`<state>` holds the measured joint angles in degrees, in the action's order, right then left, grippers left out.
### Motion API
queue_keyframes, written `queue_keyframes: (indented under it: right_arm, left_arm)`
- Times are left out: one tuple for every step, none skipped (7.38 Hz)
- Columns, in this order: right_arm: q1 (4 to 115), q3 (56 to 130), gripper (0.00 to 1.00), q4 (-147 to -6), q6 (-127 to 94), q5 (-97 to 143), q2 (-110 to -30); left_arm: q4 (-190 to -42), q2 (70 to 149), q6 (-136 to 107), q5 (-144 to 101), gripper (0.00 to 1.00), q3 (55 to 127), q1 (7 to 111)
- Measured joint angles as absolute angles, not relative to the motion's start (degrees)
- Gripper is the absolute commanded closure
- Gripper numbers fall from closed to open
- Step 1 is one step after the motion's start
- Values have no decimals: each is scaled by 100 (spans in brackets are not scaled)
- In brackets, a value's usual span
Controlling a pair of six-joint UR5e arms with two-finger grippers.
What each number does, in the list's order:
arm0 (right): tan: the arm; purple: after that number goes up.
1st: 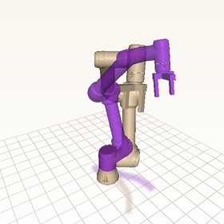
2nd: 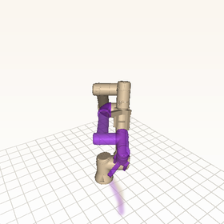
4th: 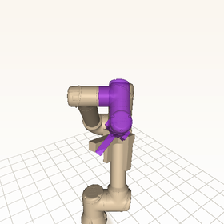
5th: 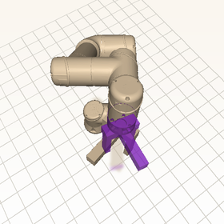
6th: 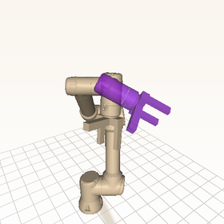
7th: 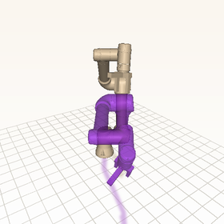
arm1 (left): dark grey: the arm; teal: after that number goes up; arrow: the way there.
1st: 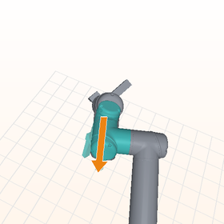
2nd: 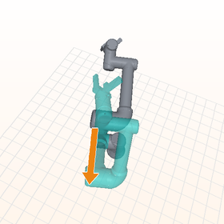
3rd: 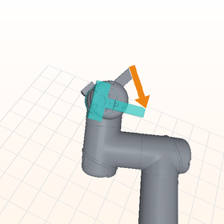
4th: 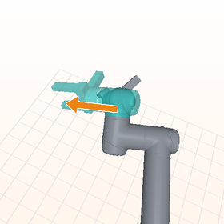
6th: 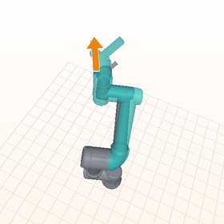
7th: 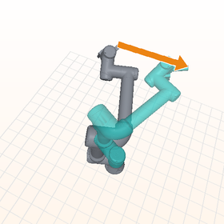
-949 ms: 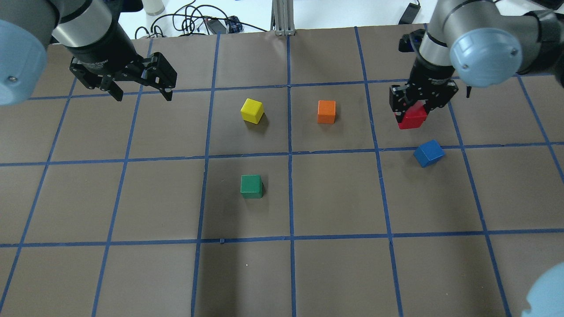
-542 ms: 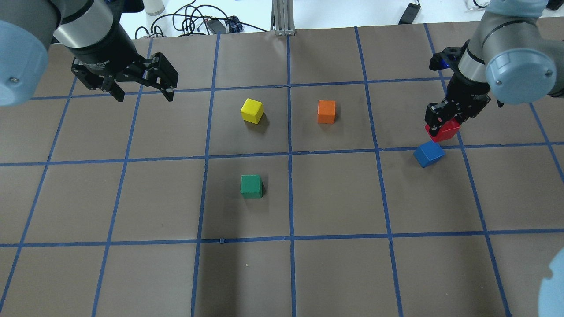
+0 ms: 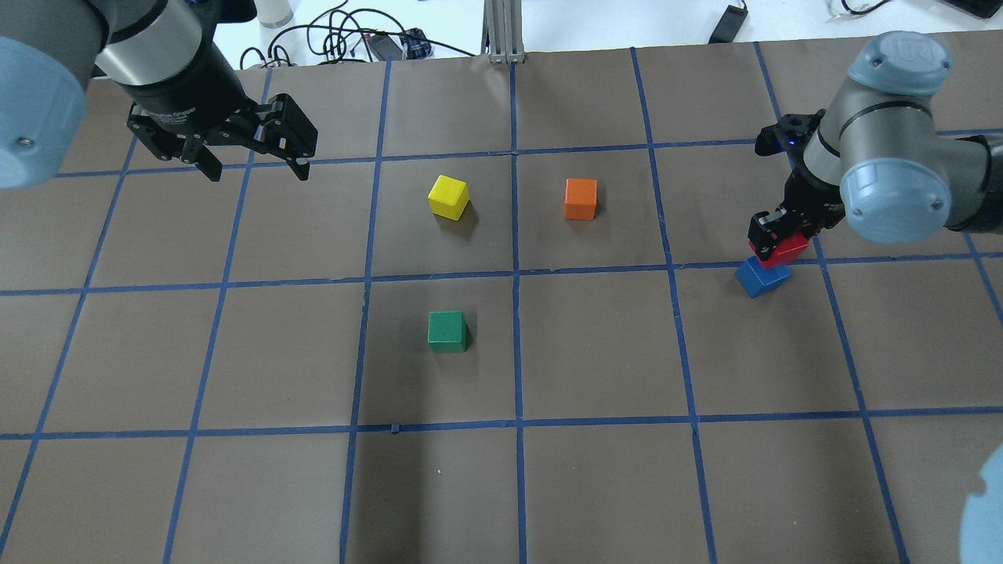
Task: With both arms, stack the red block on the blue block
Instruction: 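Lower the red cube onto the blue cube and open the right gripper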
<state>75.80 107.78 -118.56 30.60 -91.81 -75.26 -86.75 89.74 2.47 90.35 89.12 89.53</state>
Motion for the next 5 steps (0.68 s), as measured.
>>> queue_keyframes:
  right_arm:
    - [7583,10802,100,-11876,3060,-9194,-7529]
    - [7584,10813,100,-11880,3060,-9216,-7529]
    - [7585,10819,96,-11883,3064,-9225,-7524]
    - [7585,10824,94,-11869,3066,-9227,-7517]
    - [7585,10837,94,-11845,3067,-9232,-7515]
  left_arm:
    - [-8675,8974,247,9035,0,8912,8954]
    - [-8675,8974,246,9033,0,8912,8956]
    - [-8675,8973,246,9030,0,8912,8956]
    - [-8675,8974,246,9028,0,8912,8956]
    - [-8675,8974,246,9027,0,8912,8956]
